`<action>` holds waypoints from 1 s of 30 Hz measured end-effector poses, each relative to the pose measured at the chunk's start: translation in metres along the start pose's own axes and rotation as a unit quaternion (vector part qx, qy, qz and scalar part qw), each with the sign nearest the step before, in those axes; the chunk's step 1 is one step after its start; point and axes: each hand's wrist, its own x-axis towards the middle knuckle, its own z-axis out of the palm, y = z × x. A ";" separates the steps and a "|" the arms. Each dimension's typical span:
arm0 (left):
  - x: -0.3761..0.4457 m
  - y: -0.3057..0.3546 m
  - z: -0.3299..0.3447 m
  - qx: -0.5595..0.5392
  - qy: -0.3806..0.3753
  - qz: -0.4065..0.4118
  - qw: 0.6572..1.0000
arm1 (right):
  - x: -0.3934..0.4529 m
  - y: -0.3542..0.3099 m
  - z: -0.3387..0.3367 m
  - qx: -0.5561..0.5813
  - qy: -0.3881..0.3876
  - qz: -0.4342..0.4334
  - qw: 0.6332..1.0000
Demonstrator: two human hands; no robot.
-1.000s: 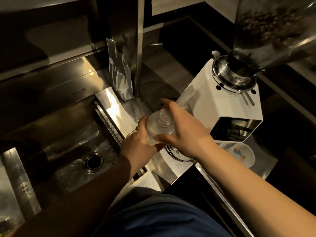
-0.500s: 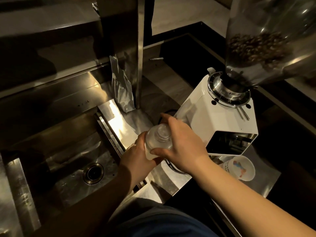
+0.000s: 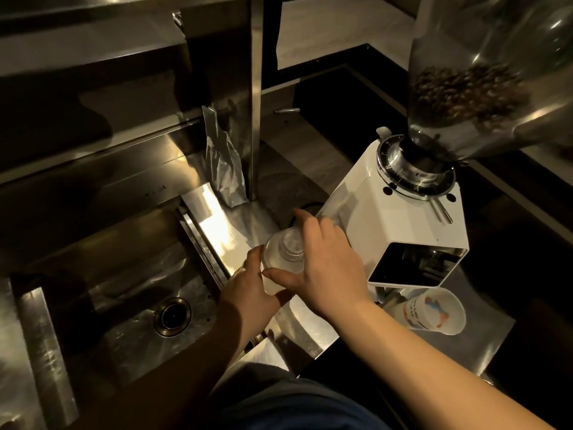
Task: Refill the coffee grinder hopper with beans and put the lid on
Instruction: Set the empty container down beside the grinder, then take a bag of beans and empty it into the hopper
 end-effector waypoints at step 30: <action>0.160 0.071 -0.135 0.336 0.167 0.072 0.924 | 0.083 -0.038 -0.060 0.076 -0.026 -0.067 0.995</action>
